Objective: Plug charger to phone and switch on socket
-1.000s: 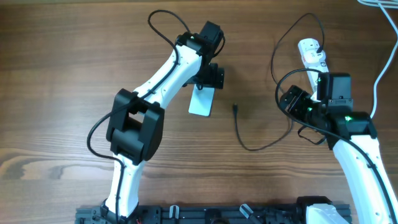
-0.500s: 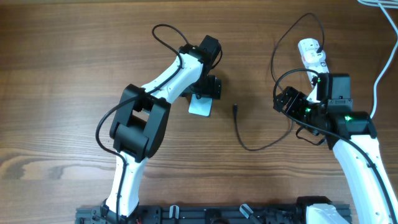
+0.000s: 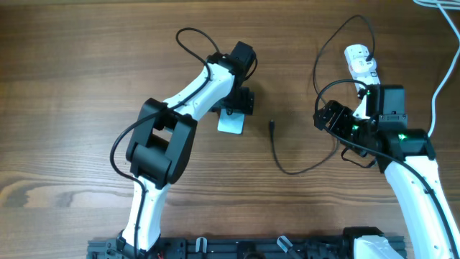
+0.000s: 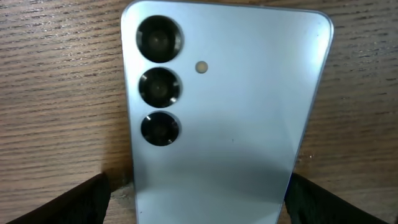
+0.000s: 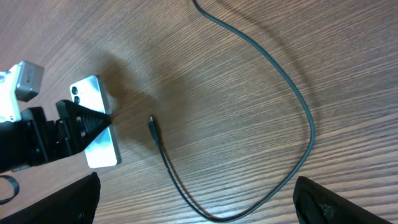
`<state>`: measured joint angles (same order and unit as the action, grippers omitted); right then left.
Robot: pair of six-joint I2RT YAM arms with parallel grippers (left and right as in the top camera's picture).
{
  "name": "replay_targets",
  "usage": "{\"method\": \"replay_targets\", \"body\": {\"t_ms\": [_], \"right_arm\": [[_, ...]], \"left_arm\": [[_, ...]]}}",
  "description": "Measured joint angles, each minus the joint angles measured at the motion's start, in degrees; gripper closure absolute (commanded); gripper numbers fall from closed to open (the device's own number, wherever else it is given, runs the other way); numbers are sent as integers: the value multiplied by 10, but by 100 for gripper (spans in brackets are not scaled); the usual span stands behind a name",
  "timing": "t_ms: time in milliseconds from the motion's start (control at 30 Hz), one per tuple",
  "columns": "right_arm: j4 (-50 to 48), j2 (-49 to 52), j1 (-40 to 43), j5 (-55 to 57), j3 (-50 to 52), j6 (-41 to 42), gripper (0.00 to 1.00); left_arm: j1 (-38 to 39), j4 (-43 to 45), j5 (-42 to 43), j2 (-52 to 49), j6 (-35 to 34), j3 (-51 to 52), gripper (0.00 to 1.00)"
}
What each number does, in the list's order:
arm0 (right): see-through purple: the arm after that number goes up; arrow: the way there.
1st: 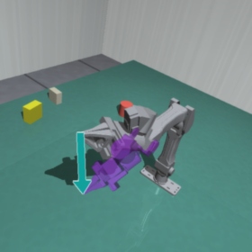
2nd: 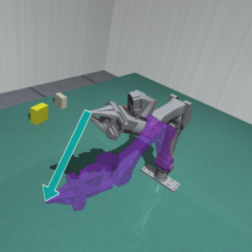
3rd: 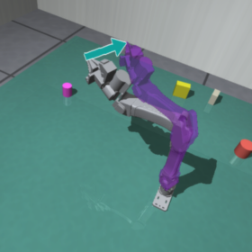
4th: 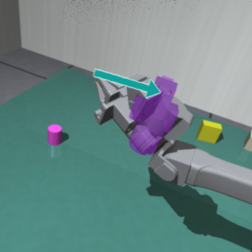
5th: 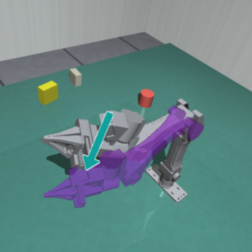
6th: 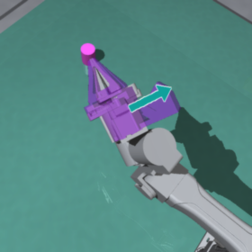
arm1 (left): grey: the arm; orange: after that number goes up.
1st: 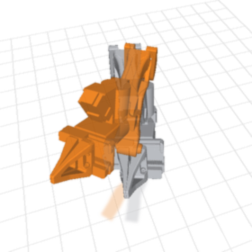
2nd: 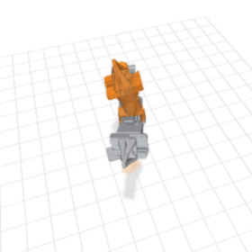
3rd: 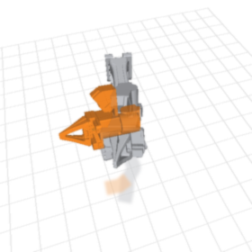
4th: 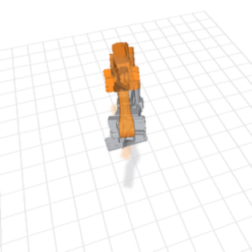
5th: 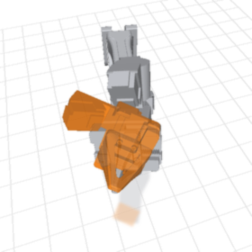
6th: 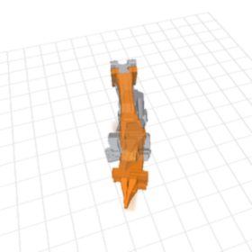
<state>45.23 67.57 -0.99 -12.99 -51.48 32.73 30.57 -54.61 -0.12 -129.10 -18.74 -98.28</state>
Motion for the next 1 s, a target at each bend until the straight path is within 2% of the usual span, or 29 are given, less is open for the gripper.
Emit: {"method": "replay_targets", "body": {"t_ms": [433,667,1000], "right_arm": [[7,28,0,-6,0,0,0],[10,67,0,-17,0,0,0],[11,87,0,-36,0,-8,0]], "left_arm": [[36,2,-24,0,-50,2,13],[36,1,-24,0,-62,2,25],[36,0,-24,0,-65,2,32]]}}
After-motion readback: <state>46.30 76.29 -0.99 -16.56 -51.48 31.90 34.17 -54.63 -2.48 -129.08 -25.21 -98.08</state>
